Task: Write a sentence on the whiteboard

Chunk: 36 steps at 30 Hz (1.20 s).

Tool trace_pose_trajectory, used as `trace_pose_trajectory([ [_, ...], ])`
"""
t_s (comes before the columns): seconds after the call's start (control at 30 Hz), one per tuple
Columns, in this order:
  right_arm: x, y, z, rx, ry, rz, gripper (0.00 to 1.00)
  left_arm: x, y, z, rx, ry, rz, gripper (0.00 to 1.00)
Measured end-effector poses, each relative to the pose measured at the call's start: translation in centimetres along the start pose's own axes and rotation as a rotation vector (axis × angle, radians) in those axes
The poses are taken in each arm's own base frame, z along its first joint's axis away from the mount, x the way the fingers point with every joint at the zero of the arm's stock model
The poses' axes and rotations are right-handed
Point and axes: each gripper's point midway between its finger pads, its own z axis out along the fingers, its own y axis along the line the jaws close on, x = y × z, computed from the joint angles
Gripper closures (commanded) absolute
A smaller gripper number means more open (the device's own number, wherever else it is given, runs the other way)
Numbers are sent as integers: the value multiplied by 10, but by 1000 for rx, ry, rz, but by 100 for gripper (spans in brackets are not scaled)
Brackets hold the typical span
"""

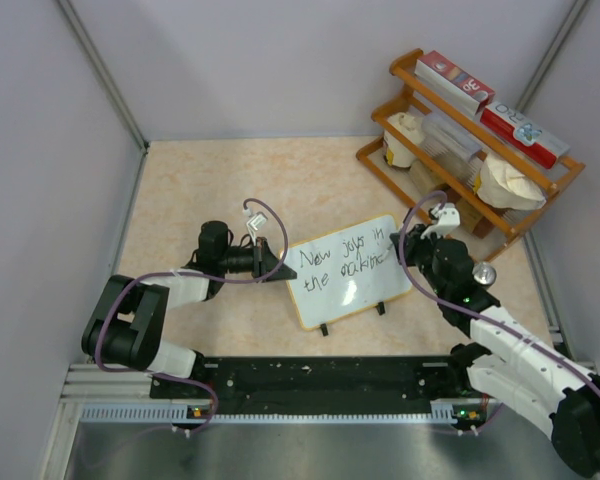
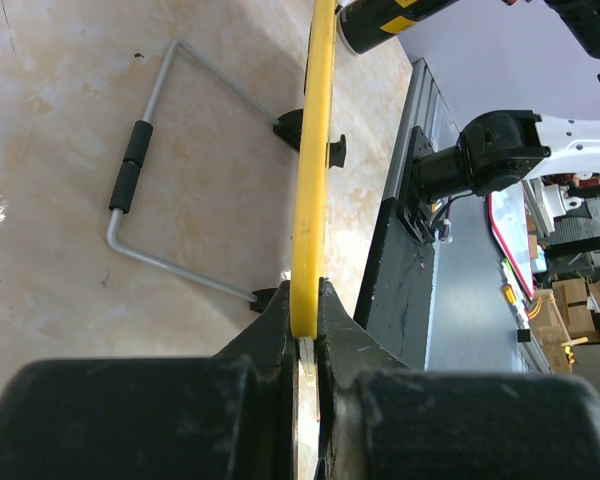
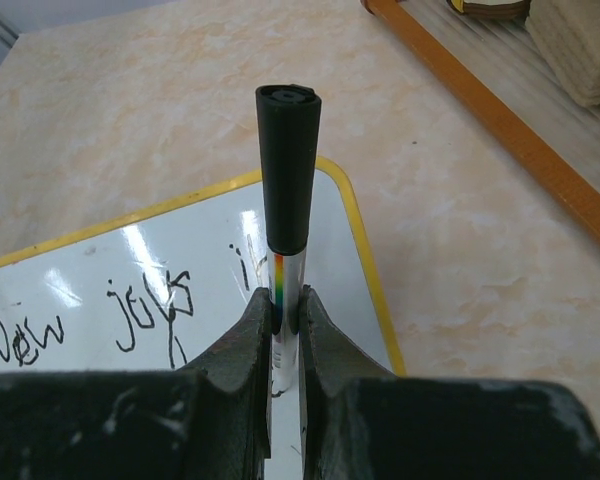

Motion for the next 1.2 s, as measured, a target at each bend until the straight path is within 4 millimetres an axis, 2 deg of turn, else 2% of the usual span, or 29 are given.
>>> trace_pose_trajectory([
  [0.23, -9, 2, 2, 3, -20, 2, 100, 0, 0, 0, 0, 0, 1, 100],
  [0.8, -8, 1, 5, 8, -13, 2, 100, 0, 0, 0, 0, 0, 0, 100],
  [1.2, 11, -3, 0, 12, 51, 1, 100, 0, 0, 0, 0, 0, 0, 100],
])
